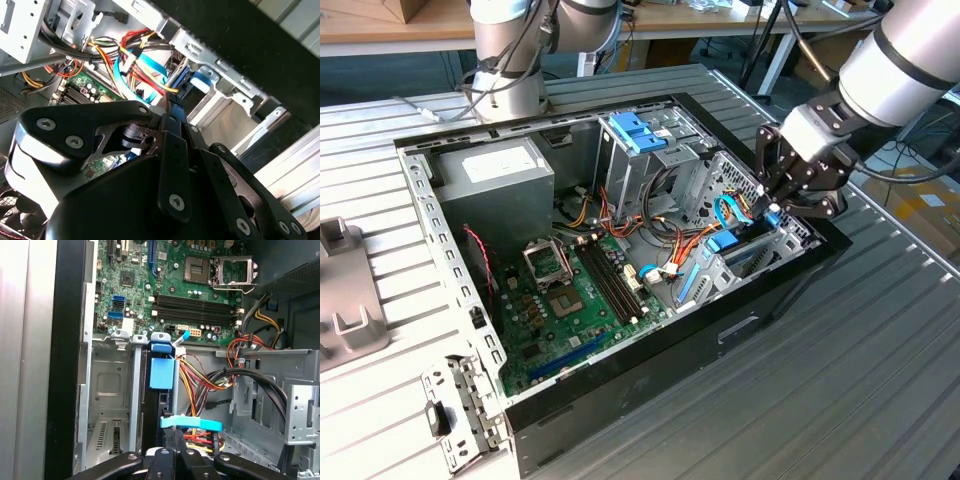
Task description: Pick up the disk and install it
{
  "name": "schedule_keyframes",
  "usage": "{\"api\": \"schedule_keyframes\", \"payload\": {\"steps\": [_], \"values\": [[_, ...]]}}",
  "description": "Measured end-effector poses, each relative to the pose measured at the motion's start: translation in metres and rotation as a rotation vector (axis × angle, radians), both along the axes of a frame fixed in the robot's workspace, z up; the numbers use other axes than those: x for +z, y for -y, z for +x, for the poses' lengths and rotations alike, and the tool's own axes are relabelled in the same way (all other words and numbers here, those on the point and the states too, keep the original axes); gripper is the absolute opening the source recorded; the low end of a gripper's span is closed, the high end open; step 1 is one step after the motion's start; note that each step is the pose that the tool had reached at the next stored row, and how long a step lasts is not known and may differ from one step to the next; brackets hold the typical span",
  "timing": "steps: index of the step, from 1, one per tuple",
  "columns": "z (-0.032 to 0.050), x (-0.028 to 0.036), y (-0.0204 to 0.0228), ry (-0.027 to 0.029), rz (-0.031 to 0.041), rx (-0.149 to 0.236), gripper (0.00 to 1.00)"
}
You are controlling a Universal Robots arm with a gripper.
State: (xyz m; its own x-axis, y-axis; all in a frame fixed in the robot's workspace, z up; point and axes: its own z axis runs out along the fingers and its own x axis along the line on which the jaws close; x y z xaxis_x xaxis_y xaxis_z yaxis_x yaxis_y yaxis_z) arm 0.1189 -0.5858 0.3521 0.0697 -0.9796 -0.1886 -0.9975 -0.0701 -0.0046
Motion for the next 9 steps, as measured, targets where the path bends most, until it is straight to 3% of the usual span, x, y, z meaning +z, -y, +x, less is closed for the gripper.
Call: {"api": "schedule_keyframes", "payload": {"steps": [9], "values": [[0.0216, 0.0004, 0.0000, -0.0093, 0.0000, 0.000, 0.11]]}}
